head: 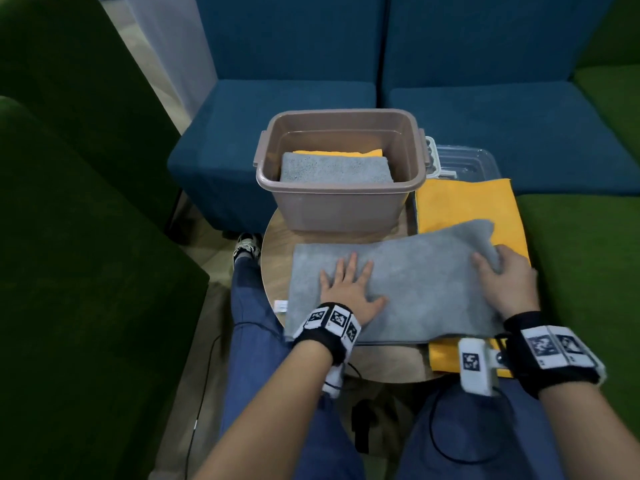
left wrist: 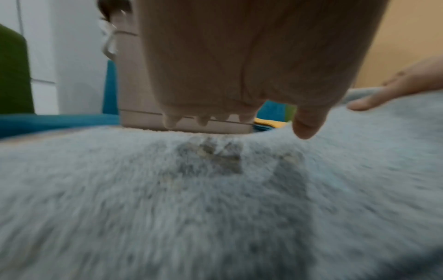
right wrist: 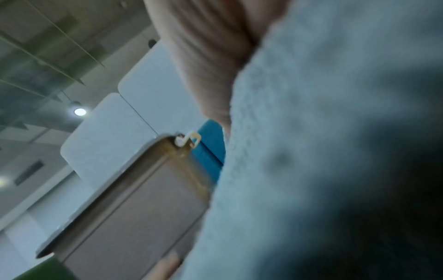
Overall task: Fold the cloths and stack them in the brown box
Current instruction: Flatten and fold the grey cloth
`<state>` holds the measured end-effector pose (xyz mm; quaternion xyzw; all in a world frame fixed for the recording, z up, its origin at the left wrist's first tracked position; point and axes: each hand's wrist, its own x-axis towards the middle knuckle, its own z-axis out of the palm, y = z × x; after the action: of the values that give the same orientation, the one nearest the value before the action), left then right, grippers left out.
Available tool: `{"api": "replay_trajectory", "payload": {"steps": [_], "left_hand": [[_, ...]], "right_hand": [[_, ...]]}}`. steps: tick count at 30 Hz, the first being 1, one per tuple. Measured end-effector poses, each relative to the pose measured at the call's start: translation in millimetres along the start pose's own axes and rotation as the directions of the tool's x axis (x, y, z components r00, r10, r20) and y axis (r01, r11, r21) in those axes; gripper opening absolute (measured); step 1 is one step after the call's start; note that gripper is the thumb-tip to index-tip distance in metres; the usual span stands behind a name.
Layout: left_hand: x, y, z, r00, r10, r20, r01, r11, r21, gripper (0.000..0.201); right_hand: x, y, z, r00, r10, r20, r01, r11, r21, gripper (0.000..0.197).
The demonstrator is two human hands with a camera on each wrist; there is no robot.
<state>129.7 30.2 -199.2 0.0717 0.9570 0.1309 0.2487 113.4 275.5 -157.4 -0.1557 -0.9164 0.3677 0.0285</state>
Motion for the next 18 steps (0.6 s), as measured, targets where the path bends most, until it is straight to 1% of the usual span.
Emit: {"api": "replay_trajectory", "payload": {"steps": [1, 2, 5, 8, 9, 10, 11, 13, 14, 15, 16, 17, 18], "left_hand": [[1, -1, 4, 0.999, -0.029, 0.015, 0.029, 1.0, -0.002, 0.086], [2, -5, 6, 0.999, -0.054, 0.006, 0.054, 0.999, -0.002, 0.09], [-2, -33, 1, 0.991, -0.13, -0.038, 0.129, 0.991, -0.022, 0.103], [-17, -78, -10, 0.975, -0.221, -0.017, 0.218, 0.971, -0.094, 0.119], [-21, -93, -11, 0.973, -0.231, -0.005, 0.228, 0.965, -0.129, 0.125], [-26, -105, -11, 0.975, -0.222, 0.01, 0.22, 0.961, -0.164, 0.131], [-29, -115, -10, 0.98, -0.196, 0.027, 0.198, 0.96, -0.196, 0.137], [-31, -127, -10, 0.991, -0.122, 0.054, 0.131, 0.958, -0.255, 0.145], [-31, -128, -10, 0.993, -0.099, 0.057, 0.111, 0.952, -0.284, 0.148], [-29, -130, -12, 0.994, -0.092, 0.065, 0.108, 0.938, -0.329, 0.146], [-27, -131, -12, 0.994, -0.091, 0.066, 0.109, 0.917, -0.383, 0.139], [-27, -128, -14, 0.993, -0.105, 0.056, 0.119, 0.868, -0.481, 0.126], [-29, -126, -16, 0.989, -0.141, 0.042, 0.137, 0.777, -0.615, 0.108]], "right_hand": [[2, 2, -7, 1.0, 0.001, -0.024, -0.001, 1.0, 0.008, 0.027], [3, 5, -12, 1.0, 0.009, -0.024, -0.009, 1.0, 0.012, 0.027], [-2, 8, -14, 0.999, 0.044, 0.016, -0.043, 0.999, -0.024, 0.029], [-15, -12, -8, 0.995, 0.065, 0.071, -0.069, 0.996, 0.048, 0.027], [-18, -20, -3, 0.993, 0.052, 0.105, -0.062, 0.994, 0.094, 0.023], [-22, -30, 3, 0.989, 0.027, 0.143, -0.047, 0.989, 0.139, 0.016], [-26, -40, 10, 0.983, -0.007, 0.183, -0.027, 0.983, 0.182, 0.013], [-35, -64, 29, 0.955, -0.078, 0.284, -0.004, 0.96, 0.279, 0.022], [-40, -75, 41, 0.933, -0.092, 0.347, -0.026, 0.947, 0.321, 0.027], [-45, -87, 54, 0.908, -0.097, 0.407, -0.059, 0.934, 0.352, 0.03], [-51, -99, 68, 0.885, -0.091, 0.457, -0.092, 0.927, 0.364, 0.03], [-56, -107, 81, 0.872, -0.087, 0.481, -0.113, 0.922, 0.37, 0.028], [-60, -114, 95, 0.867, -0.089, 0.49, -0.116, 0.921, 0.372, 0.027]]}}
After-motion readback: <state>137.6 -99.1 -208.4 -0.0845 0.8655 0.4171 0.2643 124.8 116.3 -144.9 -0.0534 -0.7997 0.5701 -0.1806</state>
